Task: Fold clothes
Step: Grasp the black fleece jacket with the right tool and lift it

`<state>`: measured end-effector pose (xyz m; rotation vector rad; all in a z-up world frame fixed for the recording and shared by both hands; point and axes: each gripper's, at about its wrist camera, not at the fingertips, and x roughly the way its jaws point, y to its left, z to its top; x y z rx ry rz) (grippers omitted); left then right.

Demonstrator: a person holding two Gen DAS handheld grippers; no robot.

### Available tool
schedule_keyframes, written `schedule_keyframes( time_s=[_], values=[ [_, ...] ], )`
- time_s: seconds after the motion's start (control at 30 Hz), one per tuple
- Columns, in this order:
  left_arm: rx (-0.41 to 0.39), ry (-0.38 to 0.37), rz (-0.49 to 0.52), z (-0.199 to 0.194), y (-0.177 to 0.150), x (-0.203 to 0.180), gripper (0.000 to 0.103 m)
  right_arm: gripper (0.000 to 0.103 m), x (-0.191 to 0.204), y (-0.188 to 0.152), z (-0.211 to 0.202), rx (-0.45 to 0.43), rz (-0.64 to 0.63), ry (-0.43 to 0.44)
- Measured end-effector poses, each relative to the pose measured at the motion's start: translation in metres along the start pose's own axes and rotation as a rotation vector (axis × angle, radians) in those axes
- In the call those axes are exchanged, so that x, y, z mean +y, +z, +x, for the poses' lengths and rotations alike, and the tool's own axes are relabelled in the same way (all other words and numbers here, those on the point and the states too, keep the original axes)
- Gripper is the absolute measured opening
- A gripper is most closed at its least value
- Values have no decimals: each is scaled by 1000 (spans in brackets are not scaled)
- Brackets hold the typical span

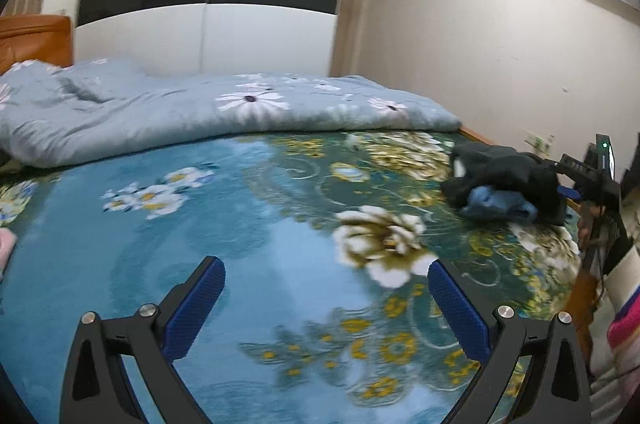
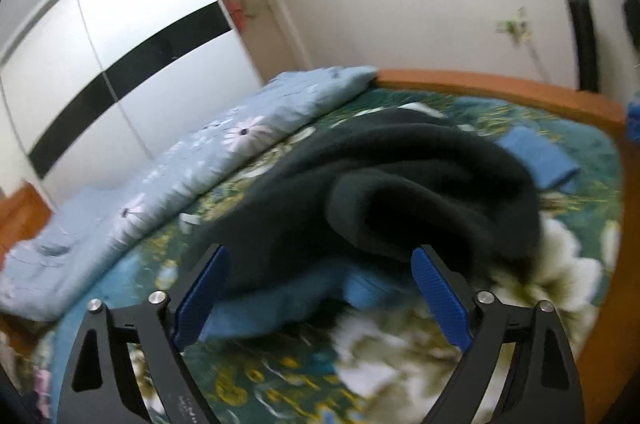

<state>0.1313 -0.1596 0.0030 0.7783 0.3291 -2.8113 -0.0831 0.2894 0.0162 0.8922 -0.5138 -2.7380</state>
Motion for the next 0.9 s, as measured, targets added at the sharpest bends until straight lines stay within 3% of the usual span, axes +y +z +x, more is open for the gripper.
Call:
schedule_keyframes(
  time_s=[0.03,0.07,0.2,0.27,0.3,0.33,0.67,0.9],
  values=[
    [8,9,-7,0,-1,5,103,69,-2,6,9,10,22,4],
    [17,18,-13,0,-2,10,103,63,-4,12,18,20,43,8],
    [51,54,-40,1,-8,29,103,51,-37,29,49,46,257,17],
    [68,72,-53,1,-10,39,103,35,-54,30,60,60,388,69],
    [77,81,-60,1,-12,43,103,20,-60,30,64,65,444,100],
    [84,75,-64,2,-12,47,103,13,-61,29,66,72,472,120],
    [89,21,-93,-12,-22,63,103,10,-19,71,10,-67,415,388],
    [42,-4,-122,-37,-19,81,103,10,80,105,-40,-102,226,511]
  ],
)
